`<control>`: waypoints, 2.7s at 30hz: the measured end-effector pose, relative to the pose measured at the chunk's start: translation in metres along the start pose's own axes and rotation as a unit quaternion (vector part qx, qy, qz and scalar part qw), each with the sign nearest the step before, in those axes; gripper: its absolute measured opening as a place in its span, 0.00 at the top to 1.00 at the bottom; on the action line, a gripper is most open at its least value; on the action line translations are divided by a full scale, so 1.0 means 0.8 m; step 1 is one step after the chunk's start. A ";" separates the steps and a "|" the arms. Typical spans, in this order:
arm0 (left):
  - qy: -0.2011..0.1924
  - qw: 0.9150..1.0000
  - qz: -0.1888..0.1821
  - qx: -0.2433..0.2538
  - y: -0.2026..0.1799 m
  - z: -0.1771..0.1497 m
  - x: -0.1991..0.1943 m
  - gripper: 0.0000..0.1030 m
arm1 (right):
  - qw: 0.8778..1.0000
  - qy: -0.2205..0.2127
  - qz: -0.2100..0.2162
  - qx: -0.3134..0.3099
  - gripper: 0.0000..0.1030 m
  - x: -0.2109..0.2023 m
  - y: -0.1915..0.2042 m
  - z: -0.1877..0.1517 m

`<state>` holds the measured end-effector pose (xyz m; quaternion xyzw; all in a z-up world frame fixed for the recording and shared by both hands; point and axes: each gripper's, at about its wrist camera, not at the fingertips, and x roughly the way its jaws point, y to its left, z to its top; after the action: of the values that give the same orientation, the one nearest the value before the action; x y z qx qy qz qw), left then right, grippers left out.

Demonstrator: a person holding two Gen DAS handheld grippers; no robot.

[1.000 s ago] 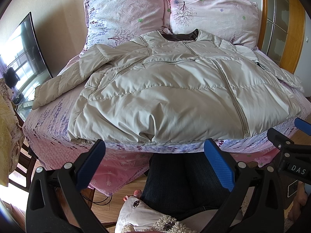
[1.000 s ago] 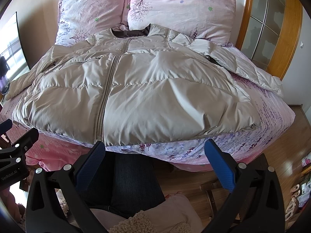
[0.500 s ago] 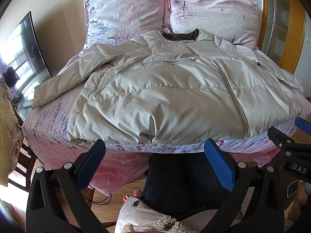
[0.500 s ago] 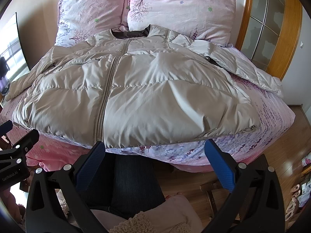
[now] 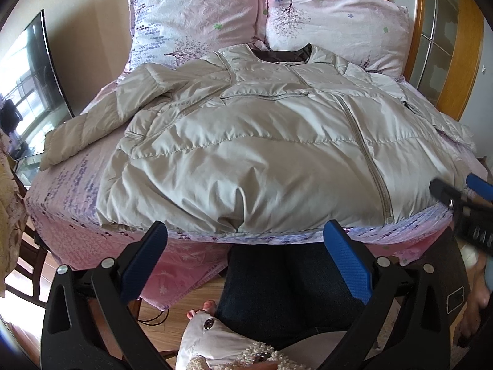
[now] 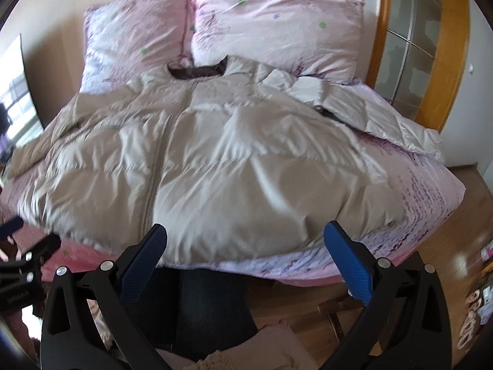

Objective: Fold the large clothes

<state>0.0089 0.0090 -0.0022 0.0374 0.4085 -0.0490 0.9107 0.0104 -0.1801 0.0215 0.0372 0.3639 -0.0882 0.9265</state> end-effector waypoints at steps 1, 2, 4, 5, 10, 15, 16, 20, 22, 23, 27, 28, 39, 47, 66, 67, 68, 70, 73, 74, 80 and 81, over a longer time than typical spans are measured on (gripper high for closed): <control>0.001 1.000 -0.005 0.000 0.000 0.002 0.002 0.02 | 1.000 -0.003 0.004 0.008 0.01 0.002 -0.006 0.004; 0.002 1.000 -0.010 0.001 -0.002 0.003 0.005 0.02 | 1.000 -0.005 0.009 0.015 0.01 0.004 -0.013 0.008; -0.001 1.000 -0.021 0.005 -0.004 0.005 0.005 0.02 | 0.999 -0.012 0.026 0.036 0.01 0.009 -0.030 0.019; -0.003 1.000 -0.024 0.007 -0.004 0.006 0.004 0.02 | 0.998 -0.015 0.033 0.044 0.01 0.011 -0.037 0.022; -0.024 0.999 -0.027 -0.002 0.002 0.020 0.003 0.02 | 0.987 -0.026 0.094 0.128 0.01 0.032 -0.102 0.057; -0.043 0.998 -0.020 -0.043 0.038 0.051 0.009 0.02 | 0.960 -0.021 0.112 0.256 0.01 0.061 -0.192 0.083; -0.040 0.997 -0.025 -0.056 0.049 0.058 0.012 0.02 | 0.949 -0.017 0.116 0.292 0.01 0.071 -0.216 0.087; -0.033 0.993 -0.049 -0.100 0.092 0.091 0.032 0.02 | 0.907 -0.002 0.131 0.401 0.01 0.107 -0.293 0.089; -0.041 0.991 -0.071 -0.108 0.109 0.111 0.042 0.02 | 0.884 0.006 0.121 0.452 0.15 0.129 -0.330 0.086; -0.049 0.989 -0.087 -0.108 0.115 0.121 0.047 0.02 | 0.876 0.008 0.109 0.470 0.19 0.137 -0.345 0.084; -0.034 0.990 -0.097 -0.092 0.120 0.161 0.075 0.02 | 0.840 0.011 0.054 0.540 0.31 0.172 -0.407 0.076; -0.025 0.991 -0.099 -0.088 0.119 0.170 0.084 0.02 | 0.832 0.011 0.053 0.553 0.35 0.179 -0.418 0.073; 0.010 0.982 -0.154 -0.105 0.125 0.244 0.166 0.02 | 0.808 -0.007 -0.008 0.589 0.73 0.193 -0.472 0.069; -0.005 0.980 -0.174 -0.100 0.128 0.273 0.187 0.02 | 0.861 -0.035 -0.083 0.500 0.94 0.170 -0.449 0.109; 0.003 0.955 -0.256 -0.148 0.148 0.293 0.209 0.02 | 0.968 -0.131 -0.037 0.209 0.95 0.124 -0.238 0.307; -0.005 0.956 -0.256 -0.147 0.148 0.295 0.206 0.02 | 0.972 -0.134 -0.027 0.190 0.95 0.124 -0.218 0.317; -0.015 0.957 -0.254 -0.143 0.147 0.298 0.204 0.02 | 0.975 -0.136 -0.018 0.177 0.95 0.126 -0.202 0.324; -0.027 0.958 -0.252 -0.133 0.144 0.305 0.200 0.02 | 0.980 -0.137 0.008 0.144 0.95 0.131 -0.161 0.337; -0.027 0.955 -0.263 -0.134 0.140 0.312 0.203 0.02 | 0.985 -0.127 0.045 0.109 0.95 0.143 -0.112 0.346; -0.024 0.954 -0.267 -0.136 0.139 0.313 0.205 0.02 | 0.986 -0.122 0.057 0.096 0.95 0.148 -0.094 0.347; 0.009 0.935 -0.313 -0.165 0.129 0.318 0.224 0.02 | 0.991 -0.069 0.109 0.036 0.95 0.184 -0.012 0.334; 0.022 0.930 -0.324 -0.173 0.126 0.319 0.230 0.02 | 0.991 -0.057 0.115 0.027 0.95 0.191 -0.001 0.330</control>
<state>0.3317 0.0702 0.0324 -0.2538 0.4205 -0.2693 0.8284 0.2968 -0.2368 0.1110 0.0988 0.3013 0.0076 0.9484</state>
